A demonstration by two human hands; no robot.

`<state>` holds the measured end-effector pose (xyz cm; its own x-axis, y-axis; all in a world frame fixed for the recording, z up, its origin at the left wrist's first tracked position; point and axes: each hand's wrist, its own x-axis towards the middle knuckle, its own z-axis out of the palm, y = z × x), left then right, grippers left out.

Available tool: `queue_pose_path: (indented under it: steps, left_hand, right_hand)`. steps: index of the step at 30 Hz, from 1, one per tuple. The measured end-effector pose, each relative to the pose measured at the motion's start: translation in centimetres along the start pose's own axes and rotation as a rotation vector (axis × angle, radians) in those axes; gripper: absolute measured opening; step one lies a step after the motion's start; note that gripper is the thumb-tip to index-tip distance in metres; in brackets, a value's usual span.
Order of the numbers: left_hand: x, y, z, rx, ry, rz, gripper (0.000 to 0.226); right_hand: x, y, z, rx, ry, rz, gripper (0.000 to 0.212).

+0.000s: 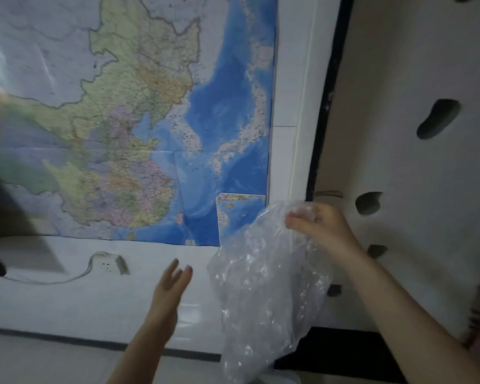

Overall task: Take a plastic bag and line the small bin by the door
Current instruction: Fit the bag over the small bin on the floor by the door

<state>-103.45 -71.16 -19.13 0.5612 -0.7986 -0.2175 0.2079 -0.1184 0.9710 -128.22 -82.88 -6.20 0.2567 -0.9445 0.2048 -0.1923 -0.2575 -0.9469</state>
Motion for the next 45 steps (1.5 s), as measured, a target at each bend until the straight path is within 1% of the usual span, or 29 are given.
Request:
queue_pose_path:
  steps: [2, 3, 5, 6, 8, 9, 13, 15, 16, 18, 20, 23, 26, 29, 31, 32, 34, 35, 36, 38, 40, 41, 42, 43, 45]
  left_hand:
    - [-0.2, -2.4, 0.3, 0.006, -0.088, -0.127, 0.059]
    - [-0.4, -2.8, 1.0, -0.014, -0.158, -0.139, 0.061]
    - [-0.5, -2.3, 2.5, -0.028, -0.262, -0.081, 0.056]
    - [-0.5, -1.9, 3.2, -0.011, -0.263, -0.033, 0.049]
    - [0.1, -1.1, 3.9, -0.006, -0.172, 0.027, 0.041]
    - [0.4, -0.8, 3.9, -0.034, -0.144, 0.028, 0.044]
    - [1.2, -1.0, 2.2, -0.181, -0.142, -0.031, 0.068]
    - [1.5, -1.7, 1.2, -0.211, -0.148, -0.050, 0.072]
    - [1.6, -2.1, 0.7, -0.218, -0.150, -0.057, 0.071]
    - [1.6, -2.7, 0.0, -0.222, -0.134, -0.075, 0.066]
    - [1.8, -3.2, -0.8, -0.213, -0.099, -0.086, 0.059]
    - [1.8, -3.6, -1.8, -0.179, -0.069, -0.092, 0.041]
    - [1.8, -4.0, -2.2, -0.142, -0.036, -0.132, 0.036]
    - [1.4, -4.4, -2.4, -0.135, -0.067, -0.180, 0.047]
    - [1.3, -4.5, -2.8, -0.156, -0.060, -0.178, 0.053]
    - [1.2, -4.5, -2.9, -0.124, -0.024, -0.146, 0.058]
    - [1.0, -3.7, -2.5, 0.079, 0.041, -0.028, 0.076]
    - [0.7, -2.9, -1.7, 0.195, 0.025, 0.052, 0.084]
    - [0.3, -2.0, -0.6, 0.286, -0.034, 0.140, 0.090]
    - [-0.7, 0.1, 2.5, 0.388, -0.237, 0.296, 0.095]
    - [-1.6, 2.3, 6.0, 0.427, -0.451, 0.375, 0.096]
    - [-1.9, 3.0, 7.5, 0.443, -0.532, 0.398, 0.093]
    - [-2.2, 3.7, 8.9, 0.462, -0.582, 0.423, 0.087]
    - [-2.4, 4.2, 9.9, 0.480, -0.603, 0.452, 0.075]
    - [-2.6, 4.7, 11.1, 0.502, -0.601, 0.502, 0.038]
  right_hand:
    - [0.4, -0.4, -0.7, 0.055, -0.008, 0.009, 0.013]
    - [0.6, -0.3, -0.9, 0.068, -0.012, 0.008, 0.015]
    - [0.8, -0.2, -1.3, 0.076, -0.020, 0.024, 0.016]
    - [0.9, -0.1, -1.4, 0.067, -0.027, 0.038, 0.015]
    - [0.9, 0.3, -1.8, 0.038, -0.019, 0.060, 0.015]
    - [1.1, 0.7, -2.2, 0.028, 0.000, 0.071, 0.015]
    - [1.2, 1.9, -4.6, 0.006, 0.083, 0.083, 0.017]
    - [1.1, 2.2, -5.6, 0.018, 0.095, 0.071, 0.013]
    - [0.9, 2.2, -6.0, 0.020, 0.099, 0.067, 0.012]
    - [0.8, 2.3, -6.8, -0.004, 0.108, 0.079, 0.024]
    - [0.8, 2.5, -7.6, -0.016, 0.118, 0.110, 0.029]
    - [0.9, 2.8, -8.6, -0.031, 0.103, 0.112, 0.024]
    - [0.8, 3.3, -8.7, -0.019, 0.094, 0.109, 0.021]
    - [0.4, 3.6, -8.2, 0.003, 0.092, 0.111, 0.016]
    - [0.3, 3.8, -7.9, 0.007, 0.077, 0.089, 0.013]
    - [0.2, 3.8, -7.8, 0.003, 0.062, 0.085, 0.012]
    - [0.3, 3.8, -7.0, -0.046, 0.017, 0.088, 0.018]
    - [0.3, 3.6, -6.4, -0.087, -0.014, 0.097, 0.023]
    - [0.2, 3.3, -5.5, -0.122, -0.053, 0.104, 0.027]
    - [-0.1, 2.6, -3.5, -0.160, -0.154, 0.087, 0.024]
    - [-0.4, 2.0, -1.8, -0.161, -0.247, 0.063, 0.020]
    - [-0.5, 1.8, -1.2, -0.151, -0.272, 0.052, 0.020]
    - [-0.6, 1.6, -0.8, -0.143, -0.286, 0.041, 0.020]
    - [-0.7, 1.5, -0.6, -0.144, -0.292, 0.028, 0.020]
    - [-0.9, 1.3, -0.8, -0.161, -0.284, -0.004, 0.020]
